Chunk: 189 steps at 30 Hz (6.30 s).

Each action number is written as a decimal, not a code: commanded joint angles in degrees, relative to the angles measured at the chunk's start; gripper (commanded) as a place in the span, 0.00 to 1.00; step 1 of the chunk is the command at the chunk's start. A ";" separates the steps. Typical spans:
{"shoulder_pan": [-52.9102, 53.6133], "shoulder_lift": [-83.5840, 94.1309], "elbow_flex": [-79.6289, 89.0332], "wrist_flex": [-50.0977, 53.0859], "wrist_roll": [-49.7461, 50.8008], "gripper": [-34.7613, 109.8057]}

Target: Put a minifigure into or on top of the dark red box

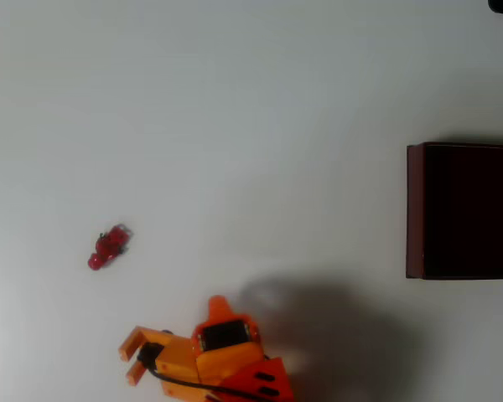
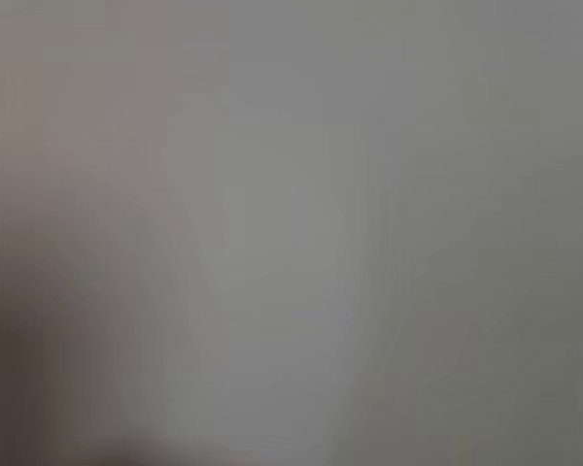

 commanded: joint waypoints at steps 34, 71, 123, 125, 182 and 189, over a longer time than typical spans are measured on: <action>-0.97 0.62 -2.72 1.14 -0.18 0.24; 5.98 0.62 -16.52 6.50 50.19 0.26; -13.89 -35.86 -32.17 11.34 139.39 0.38; -14.50 -39.90 -34.63 11.34 139.39 0.38; -24.96 -93.43 -64.95 -2.81 164.18 0.41; -23.91 -97.21 -67.94 -2.72 162.77 0.41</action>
